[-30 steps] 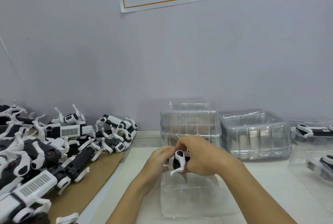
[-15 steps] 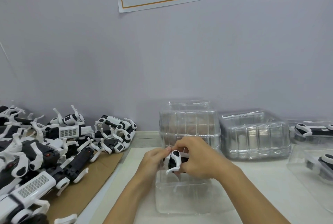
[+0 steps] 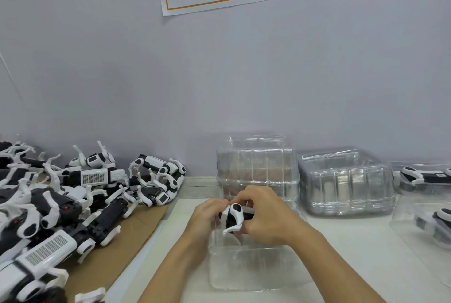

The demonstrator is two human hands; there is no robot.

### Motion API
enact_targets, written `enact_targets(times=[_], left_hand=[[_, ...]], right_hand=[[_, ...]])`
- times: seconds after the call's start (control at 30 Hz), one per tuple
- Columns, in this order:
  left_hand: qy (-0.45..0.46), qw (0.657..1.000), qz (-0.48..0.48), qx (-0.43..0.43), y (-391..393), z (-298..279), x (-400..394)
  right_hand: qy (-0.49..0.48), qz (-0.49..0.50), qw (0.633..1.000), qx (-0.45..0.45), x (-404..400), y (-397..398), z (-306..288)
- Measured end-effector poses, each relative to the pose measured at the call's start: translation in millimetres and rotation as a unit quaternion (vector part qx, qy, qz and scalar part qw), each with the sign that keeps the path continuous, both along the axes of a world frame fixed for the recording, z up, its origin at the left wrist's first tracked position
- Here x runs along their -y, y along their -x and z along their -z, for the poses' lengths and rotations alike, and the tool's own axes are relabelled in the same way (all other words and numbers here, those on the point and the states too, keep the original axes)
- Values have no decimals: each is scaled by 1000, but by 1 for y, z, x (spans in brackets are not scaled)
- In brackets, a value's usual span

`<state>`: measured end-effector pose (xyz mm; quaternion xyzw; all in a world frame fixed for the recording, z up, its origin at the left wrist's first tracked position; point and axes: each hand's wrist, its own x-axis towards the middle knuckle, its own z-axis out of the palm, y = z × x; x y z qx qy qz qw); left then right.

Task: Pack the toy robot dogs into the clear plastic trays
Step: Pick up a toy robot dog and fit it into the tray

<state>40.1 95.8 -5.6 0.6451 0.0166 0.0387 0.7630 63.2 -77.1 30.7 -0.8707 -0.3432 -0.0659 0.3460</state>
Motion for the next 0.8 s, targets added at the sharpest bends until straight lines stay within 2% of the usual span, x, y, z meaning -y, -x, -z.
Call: enact_targets(times=[0.43,0.8], left_hand=[[-55,998,11,1,3,-6,-3],[-62,998,13,-26,1,-9,-4]], right_hand=[[8,-51,999,-3,1,4,-5],[6,-49,999,-1,0,4,-5]])
